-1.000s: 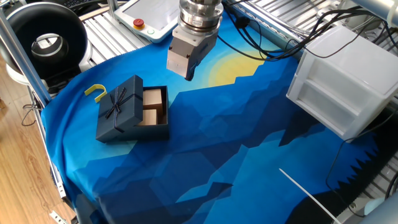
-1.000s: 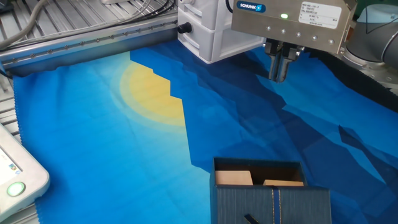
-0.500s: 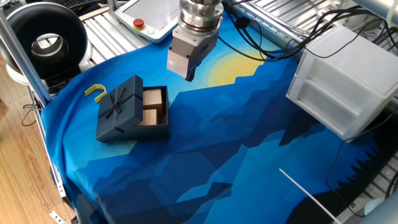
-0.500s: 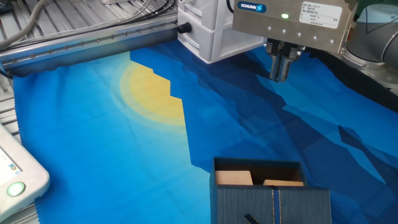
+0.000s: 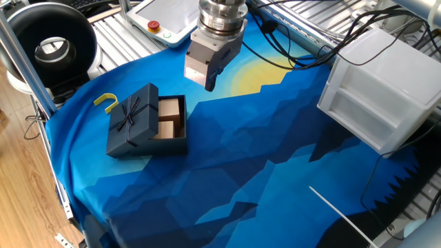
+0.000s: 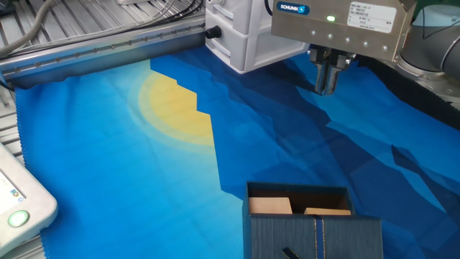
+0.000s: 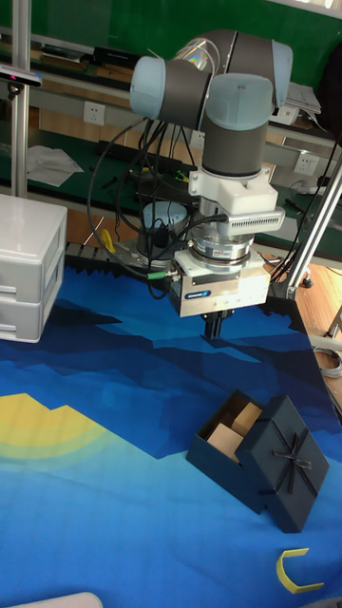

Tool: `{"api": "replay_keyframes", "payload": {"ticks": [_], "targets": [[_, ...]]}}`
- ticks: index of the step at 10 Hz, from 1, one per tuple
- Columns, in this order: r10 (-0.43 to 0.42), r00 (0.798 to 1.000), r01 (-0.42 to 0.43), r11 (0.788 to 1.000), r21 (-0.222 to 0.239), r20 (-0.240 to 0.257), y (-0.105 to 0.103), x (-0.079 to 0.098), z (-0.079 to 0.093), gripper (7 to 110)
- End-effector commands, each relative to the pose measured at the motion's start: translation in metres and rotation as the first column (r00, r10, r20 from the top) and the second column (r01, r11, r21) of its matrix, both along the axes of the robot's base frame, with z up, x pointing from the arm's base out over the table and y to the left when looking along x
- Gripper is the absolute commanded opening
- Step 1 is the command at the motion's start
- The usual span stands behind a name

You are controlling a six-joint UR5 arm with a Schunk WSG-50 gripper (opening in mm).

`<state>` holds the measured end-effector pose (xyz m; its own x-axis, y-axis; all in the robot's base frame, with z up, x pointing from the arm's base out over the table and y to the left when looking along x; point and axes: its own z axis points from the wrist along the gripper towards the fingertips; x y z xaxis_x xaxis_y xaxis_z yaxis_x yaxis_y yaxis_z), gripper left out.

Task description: Slide the outer casing onto the gift box

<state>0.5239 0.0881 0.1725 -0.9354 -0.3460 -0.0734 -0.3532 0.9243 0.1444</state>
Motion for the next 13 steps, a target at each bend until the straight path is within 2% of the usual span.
{"api": "replay_keyframes", "payload": {"ticks": [1, 2, 3, 4, 5, 6, 7, 8, 9, 11, 12, 13], "targets": [[0.088, 0.996, -0.088, 0.996, -0.035, 0.012, -0.009, 0.0, 0.0, 7], [0.088, 0.996, -0.088, 0.993, -0.074, 0.0, -0.019, -0.002, -0.001, 7], [0.07, 0.997, -0.071, 0.996, -0.058, -0.019, -0.015, -0.006, -0.001, 7], [0.111, 0.993, -0.114, 0.991, -0.07, -0.04, -0.019, -0.012, -0.001, 7], [0.14, 0.989, -0.142, 0.988, -0.061, -0.038, -0.017, -0.013, -0.001, 7], [0.169, 0.985, -0.17, 0.985, -0.032, -0.035, -0.01, -0.014, 0.0, 7], [0.189, 0.982, -0.19, 0.981, -0.034, -0.027, -0.01, -0.012, 0.0, 7], [0.193, 0.981, -0.192, 0.981, -0.035, 0.01, -0.009, -0.004, 0.0, 7], [0.187, 0.982, -0.186, 0.98, -0.066, 0.017, -0.016, 0.0, -0.001, 7], [0.138, 0.99, -0.137, 0.987, -0.089, 0.003, -0.019, 0.001, -0.001, 7], [0.118, 0.993, -0.118, 0.989, -0.093, -0.011, 0.0, 0.02, 0.005, 7], [0.114, 0.993, -0.115, 0.99, -0.077, -0.017, 0.018, 0.037, 0.01, 7]]}}
